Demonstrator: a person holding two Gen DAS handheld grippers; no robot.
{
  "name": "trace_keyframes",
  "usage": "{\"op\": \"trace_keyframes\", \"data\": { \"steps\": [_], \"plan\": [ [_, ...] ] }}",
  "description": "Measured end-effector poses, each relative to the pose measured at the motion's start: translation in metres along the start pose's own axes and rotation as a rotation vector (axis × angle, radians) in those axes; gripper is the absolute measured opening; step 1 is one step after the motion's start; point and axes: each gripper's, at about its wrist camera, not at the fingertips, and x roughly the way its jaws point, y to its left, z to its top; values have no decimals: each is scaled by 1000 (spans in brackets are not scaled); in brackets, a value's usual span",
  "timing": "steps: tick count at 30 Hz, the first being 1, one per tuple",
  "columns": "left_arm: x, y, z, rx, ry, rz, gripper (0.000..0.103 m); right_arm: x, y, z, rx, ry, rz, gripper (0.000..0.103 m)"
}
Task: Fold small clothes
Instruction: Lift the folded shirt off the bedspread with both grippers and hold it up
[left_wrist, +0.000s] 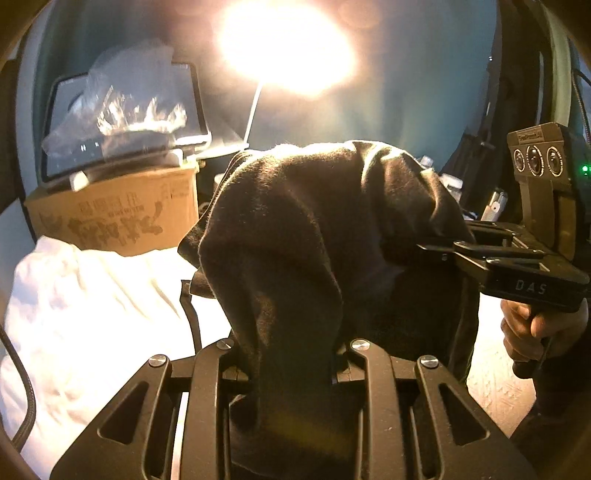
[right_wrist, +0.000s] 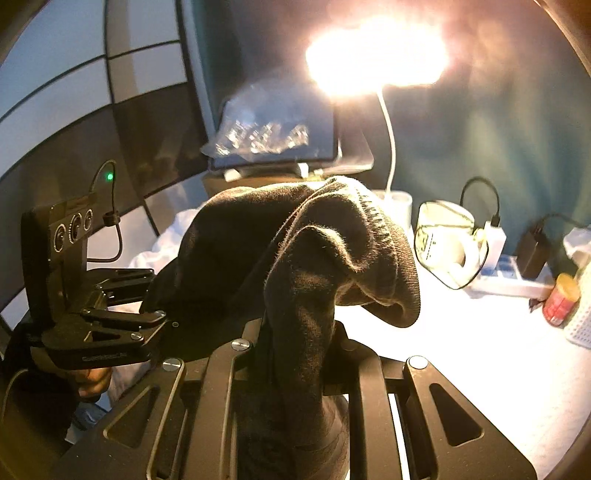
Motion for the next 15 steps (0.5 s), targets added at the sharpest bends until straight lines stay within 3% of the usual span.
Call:
{"op": "trace_keyframes", "data": {
  "steps": [15],
  "plan": [
    [69, 26, -13, -41, 153, 23, 25, 76, -60, -22, 149, 144, 51, 18]
  ]
}}
